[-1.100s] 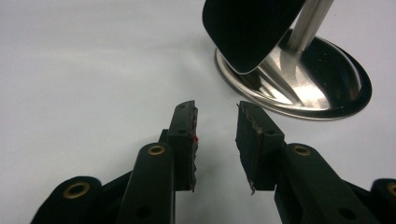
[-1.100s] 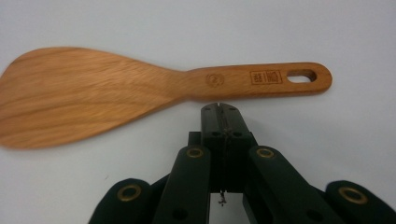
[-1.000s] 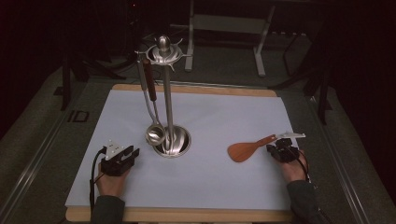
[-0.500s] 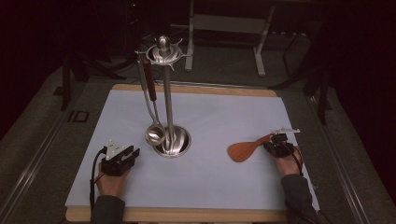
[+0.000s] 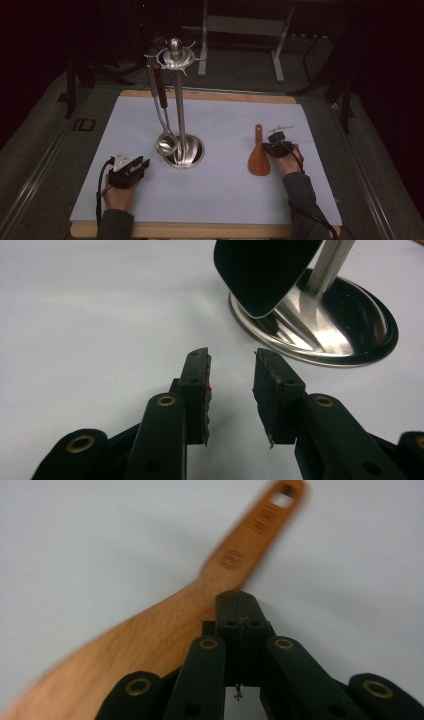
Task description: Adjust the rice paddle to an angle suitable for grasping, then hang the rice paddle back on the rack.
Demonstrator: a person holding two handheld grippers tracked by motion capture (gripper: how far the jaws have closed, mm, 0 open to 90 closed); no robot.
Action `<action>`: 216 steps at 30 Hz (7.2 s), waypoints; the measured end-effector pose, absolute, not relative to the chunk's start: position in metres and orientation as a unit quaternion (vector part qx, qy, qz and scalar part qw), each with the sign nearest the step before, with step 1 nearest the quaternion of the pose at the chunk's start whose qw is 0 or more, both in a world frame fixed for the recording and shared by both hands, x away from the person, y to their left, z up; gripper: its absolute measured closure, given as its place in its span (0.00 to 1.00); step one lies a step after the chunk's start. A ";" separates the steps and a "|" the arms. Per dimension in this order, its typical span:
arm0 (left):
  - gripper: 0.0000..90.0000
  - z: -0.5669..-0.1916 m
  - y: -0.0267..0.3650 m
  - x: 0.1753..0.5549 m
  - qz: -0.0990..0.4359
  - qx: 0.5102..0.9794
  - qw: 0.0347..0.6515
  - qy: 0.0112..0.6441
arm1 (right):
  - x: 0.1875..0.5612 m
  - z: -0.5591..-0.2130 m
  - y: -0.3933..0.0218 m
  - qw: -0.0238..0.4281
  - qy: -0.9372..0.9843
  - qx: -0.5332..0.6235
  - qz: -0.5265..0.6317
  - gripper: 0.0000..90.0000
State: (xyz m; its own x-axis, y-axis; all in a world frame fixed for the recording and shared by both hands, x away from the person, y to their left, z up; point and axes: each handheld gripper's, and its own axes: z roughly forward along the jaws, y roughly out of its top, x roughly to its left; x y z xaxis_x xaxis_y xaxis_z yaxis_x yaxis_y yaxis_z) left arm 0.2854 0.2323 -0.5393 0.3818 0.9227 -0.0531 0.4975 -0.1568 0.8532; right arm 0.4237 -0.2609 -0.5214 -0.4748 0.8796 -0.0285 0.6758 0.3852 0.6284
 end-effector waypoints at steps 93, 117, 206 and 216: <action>0.74 -0.539 0.231 0.286 0.255 0.722 0.414 0.493 | 0.402 -0.467 -0.157 0.055 0.926 0.320 0.191 0.74; 0.73 -0.540 0.230 0.286 0.255 0.722 0.413 0.493 | 0.381 -0.447 -0.165 0.066 0.902 0.258 0.341 0.74; 0.73 -0.539 0.230 0.286 0.257 0.723 0.411 0.492 | 0.348 -0.399 -0.154 0.169 0.795 0.252 0.525 0.74; 0.73 -0.539 0.230 0.286 0.257 0.723 0.411 0.492 | 0.349 -0.396 -0.156 0.170 0.794 0.253 0.526 0.74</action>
State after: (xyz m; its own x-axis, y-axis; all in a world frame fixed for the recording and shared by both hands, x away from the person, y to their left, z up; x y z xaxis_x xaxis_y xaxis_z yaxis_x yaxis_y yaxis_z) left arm 0.2857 0.2299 -0.5393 0.3825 0.9234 -0.0319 0.5006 -0.1781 0.8472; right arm 0.3490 -0.1556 -0.3962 -0.8139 0.5810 -0.0036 0.2226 0.3175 0.9218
